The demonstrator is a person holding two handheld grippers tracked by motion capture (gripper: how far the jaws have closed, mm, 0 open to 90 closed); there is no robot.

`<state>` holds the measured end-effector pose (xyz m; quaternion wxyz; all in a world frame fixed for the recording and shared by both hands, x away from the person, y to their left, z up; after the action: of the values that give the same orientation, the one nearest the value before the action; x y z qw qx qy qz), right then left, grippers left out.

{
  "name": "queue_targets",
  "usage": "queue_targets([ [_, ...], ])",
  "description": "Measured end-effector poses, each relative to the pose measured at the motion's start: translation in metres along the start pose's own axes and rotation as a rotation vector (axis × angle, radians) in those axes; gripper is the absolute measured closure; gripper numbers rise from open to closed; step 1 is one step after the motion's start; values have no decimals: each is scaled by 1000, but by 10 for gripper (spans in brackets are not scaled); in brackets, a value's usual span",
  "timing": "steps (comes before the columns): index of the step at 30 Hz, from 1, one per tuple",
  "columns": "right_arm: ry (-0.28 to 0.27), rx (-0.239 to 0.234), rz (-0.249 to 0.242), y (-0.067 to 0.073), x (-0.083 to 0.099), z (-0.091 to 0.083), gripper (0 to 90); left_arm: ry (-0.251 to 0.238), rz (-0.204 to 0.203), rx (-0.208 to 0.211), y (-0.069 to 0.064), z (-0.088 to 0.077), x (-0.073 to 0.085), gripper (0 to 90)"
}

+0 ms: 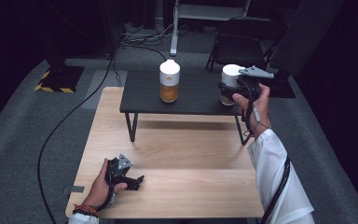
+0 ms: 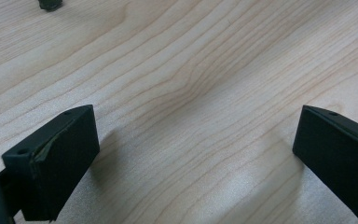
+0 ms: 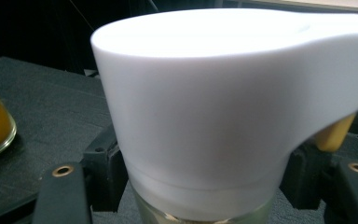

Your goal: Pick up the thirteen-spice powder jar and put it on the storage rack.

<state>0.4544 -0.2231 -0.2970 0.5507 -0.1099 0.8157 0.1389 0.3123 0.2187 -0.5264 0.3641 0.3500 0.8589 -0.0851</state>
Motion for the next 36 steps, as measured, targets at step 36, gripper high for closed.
queue_targets([
  [36, 9, -12, 40, -16, 12, 4, 133, 0, 0, 0, 0, 0, 0, 0],
])
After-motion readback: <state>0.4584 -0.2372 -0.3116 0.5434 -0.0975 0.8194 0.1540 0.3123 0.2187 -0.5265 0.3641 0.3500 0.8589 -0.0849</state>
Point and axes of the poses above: each handheld gripper's, and its own axes: z roughly forward along the jaws, x roughly out of its underside, y roughly to its left, the point moved 9 cm from there along z, roughly forward along the jaws, and after that the axes turned 9 degrees about z, right-handed, at the moved point
